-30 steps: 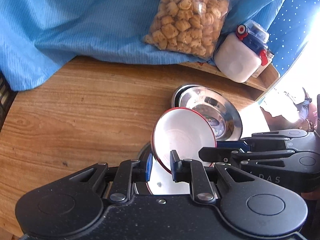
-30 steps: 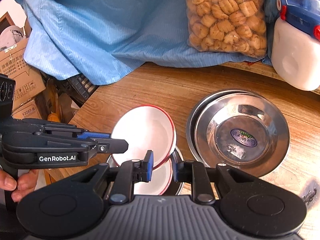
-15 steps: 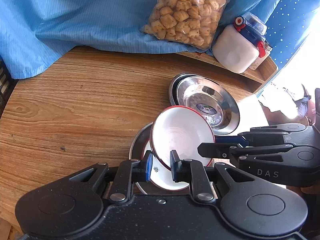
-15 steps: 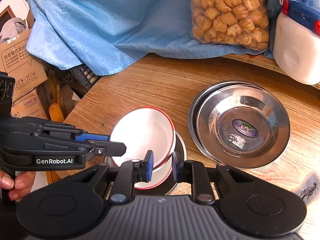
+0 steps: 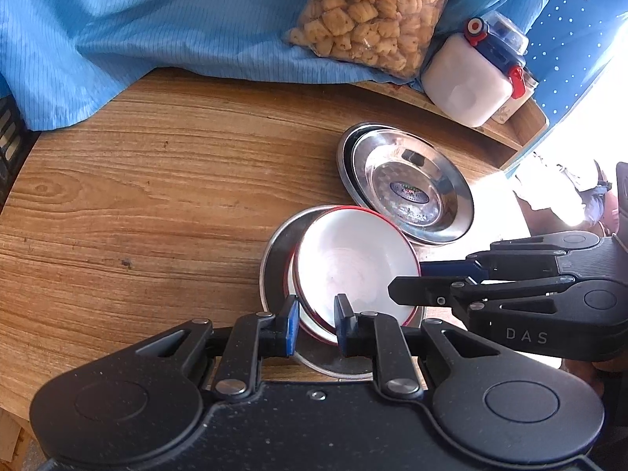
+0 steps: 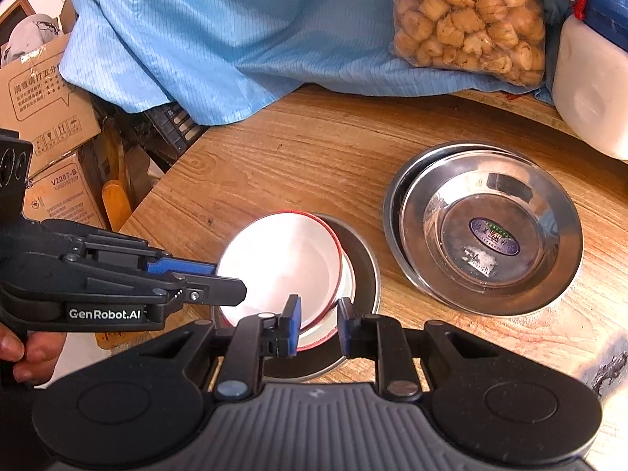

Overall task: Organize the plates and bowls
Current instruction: 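Lift the white bowl with both grippers and lower it into the steel bowl, then open both grippers and release the white bowl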

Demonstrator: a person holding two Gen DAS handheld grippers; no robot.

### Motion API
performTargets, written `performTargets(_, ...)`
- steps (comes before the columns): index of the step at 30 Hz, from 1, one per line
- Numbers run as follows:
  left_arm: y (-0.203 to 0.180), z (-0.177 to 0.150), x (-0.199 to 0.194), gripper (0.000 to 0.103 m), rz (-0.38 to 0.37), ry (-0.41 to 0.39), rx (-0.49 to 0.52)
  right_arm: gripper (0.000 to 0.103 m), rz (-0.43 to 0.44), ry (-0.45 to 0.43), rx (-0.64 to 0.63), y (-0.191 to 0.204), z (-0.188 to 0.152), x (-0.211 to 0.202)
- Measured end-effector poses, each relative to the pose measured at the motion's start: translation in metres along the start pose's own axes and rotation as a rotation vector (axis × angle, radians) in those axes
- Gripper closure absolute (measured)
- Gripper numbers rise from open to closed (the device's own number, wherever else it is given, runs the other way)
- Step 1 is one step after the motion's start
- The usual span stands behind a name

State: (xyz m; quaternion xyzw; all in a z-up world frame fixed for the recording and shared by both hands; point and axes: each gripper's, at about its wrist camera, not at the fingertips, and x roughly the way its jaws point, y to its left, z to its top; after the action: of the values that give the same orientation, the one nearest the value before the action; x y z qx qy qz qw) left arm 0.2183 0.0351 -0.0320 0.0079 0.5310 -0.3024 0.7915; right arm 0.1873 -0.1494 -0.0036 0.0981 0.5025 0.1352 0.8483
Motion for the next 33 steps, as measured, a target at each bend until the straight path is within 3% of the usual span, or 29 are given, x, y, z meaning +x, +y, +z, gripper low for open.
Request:
performTargets(26,0.0003,0.0030,0.0073,0.084,0.006,0.021,-0.014,0.080,-0.031,0.054,-0.045,0.0061,0.0033,0.0071)
performTargets(33,-0.0007,0.0040,0.0081,0.081,0.004,0.027,-0.016,0.074,-0.029,0.061,-0.047,0.0076,0.0037,0.0082)
